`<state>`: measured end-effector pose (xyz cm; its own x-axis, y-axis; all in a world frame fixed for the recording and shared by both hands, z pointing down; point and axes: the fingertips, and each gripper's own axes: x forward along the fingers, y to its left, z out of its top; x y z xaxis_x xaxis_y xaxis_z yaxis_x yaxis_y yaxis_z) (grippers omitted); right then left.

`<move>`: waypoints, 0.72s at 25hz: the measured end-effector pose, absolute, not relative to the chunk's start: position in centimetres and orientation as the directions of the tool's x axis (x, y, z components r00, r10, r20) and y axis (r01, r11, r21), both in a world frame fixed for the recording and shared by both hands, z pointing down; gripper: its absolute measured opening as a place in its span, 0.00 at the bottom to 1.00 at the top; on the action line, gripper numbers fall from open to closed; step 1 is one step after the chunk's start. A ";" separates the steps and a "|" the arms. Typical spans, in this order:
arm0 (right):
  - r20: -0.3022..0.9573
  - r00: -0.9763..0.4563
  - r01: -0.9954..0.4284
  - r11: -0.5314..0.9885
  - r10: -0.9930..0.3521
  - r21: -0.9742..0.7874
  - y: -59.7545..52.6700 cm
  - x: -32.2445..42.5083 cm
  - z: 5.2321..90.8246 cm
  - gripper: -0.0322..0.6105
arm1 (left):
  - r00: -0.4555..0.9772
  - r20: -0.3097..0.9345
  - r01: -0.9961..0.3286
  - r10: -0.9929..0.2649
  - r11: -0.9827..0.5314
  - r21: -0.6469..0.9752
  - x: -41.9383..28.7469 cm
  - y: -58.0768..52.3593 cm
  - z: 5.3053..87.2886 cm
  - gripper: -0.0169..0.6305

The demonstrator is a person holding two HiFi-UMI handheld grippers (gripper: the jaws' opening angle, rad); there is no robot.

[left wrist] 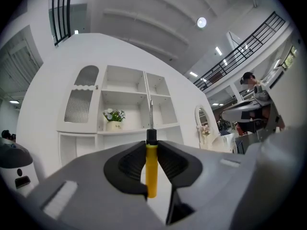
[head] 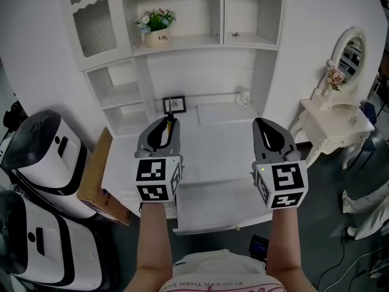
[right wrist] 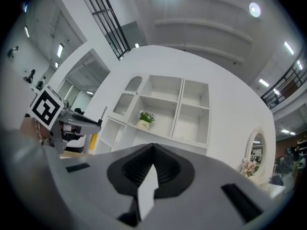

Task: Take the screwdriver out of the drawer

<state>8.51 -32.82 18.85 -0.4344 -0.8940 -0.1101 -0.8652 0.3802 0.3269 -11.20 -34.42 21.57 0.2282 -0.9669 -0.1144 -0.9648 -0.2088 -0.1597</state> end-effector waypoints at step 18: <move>-0.165 -0.451 -0.877 0.400 -0.877 0.268 -32.6 9.1 17.5 0.06 | 0.198 -0.210 -0.969 -0.957 -0.159 -0.187 -12.3 -32.3 18.0 0.16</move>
<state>9.09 -32.55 17.54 -0.4505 -0.8774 -0.1652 -0.8766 0.3997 0.2680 -12.31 -32.33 18.05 0.1980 -0.9575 -0.2099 -0.9693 -0.1594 -0.1871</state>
